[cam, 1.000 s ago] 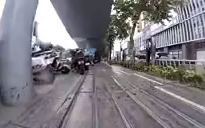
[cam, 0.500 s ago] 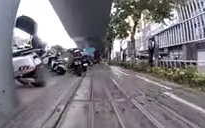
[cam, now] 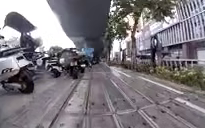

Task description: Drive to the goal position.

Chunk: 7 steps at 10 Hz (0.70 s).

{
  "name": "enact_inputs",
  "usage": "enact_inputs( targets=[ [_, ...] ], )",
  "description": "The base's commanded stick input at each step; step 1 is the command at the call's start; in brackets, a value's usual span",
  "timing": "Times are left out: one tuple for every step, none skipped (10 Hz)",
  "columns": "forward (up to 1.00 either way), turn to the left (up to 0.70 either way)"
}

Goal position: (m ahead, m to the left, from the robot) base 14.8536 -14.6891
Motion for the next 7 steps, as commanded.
enact_inputs(
  targets=[
    [0.70, 0.00],
    [0.70, 0.00],
    [0.70, 0.00],
    [0.70, 0.00],
    [0.70, 0.00],
    [0.70, 0.00],
    [0.70, 0.00]
  ],
)
